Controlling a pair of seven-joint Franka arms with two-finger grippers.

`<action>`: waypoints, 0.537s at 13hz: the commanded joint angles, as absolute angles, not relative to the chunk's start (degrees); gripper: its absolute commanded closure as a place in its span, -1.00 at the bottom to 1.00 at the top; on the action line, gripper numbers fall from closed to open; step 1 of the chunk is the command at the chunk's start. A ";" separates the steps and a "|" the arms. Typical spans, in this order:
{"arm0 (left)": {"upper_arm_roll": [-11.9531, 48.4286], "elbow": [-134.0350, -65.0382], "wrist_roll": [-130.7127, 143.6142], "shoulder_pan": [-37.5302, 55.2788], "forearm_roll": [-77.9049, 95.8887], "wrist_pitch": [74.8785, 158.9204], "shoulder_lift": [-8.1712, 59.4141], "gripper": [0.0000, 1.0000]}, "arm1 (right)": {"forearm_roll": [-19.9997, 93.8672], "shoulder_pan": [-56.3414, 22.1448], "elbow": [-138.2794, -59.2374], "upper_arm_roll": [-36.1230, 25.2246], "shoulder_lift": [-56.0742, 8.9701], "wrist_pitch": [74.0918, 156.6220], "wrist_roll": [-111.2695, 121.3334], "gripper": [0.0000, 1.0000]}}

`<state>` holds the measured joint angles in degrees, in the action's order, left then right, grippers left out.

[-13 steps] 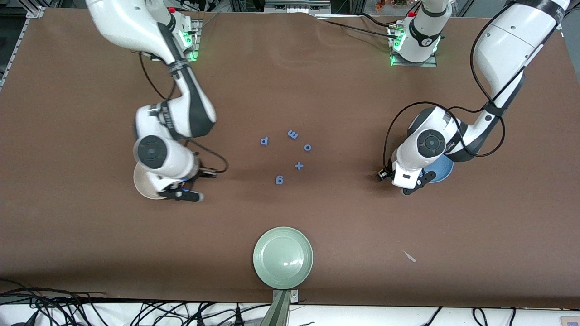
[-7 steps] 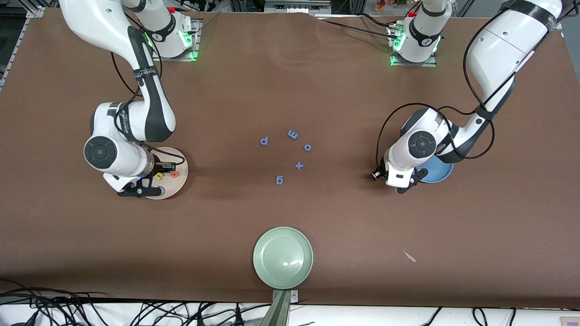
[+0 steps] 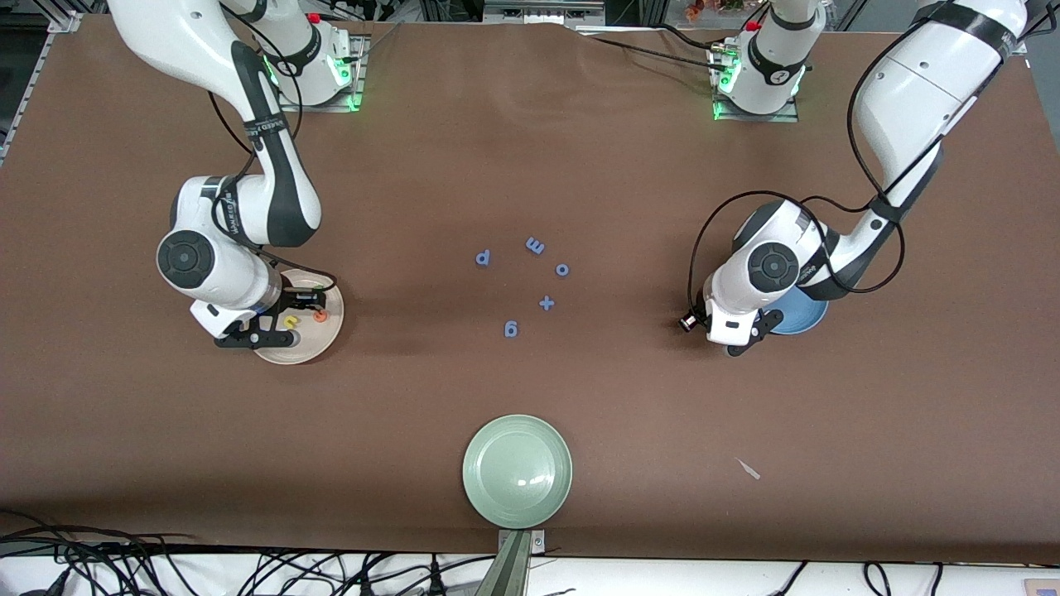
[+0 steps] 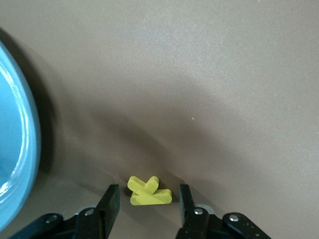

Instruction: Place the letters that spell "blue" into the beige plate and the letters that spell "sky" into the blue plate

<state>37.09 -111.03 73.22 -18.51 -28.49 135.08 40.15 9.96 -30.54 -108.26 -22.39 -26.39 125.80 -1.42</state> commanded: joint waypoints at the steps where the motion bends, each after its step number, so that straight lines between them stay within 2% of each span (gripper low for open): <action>1: 37.09 -110.13 73.92 -18.81 -28.74 135.00 40.52 -0.07 | 9.84 -30.94 -102.77 -22.68 -25.05 119.64 -2.54 -0.61; 2: 37.09 -110.13 73.92 -18.81 -28.74 135.00 40.52 -0.06 | 9.84 -31.02 -100.05 -22.68 -25.05 117.62 -2.98 -0.98; 3: 37.00 -110.30 74.00 -18.72 -28.74 135.00 40.60 -0.04 | 9.67 -31.11 -97.15 -22.68 -25.05 114.81 -3.08 -1.00; 7: 36.83 -110.57 73.92 -18.63 -28.83 135.00 40.61 0.31 | 9.41 -31.11 -88.78 -24.78 -23.12 103.04 -3.42 -1.00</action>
<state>36.96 -110.94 73.28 -18.78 -28.50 135.17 40.23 9.96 -30.92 -91.82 -23.61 -24.47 108.67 -2.42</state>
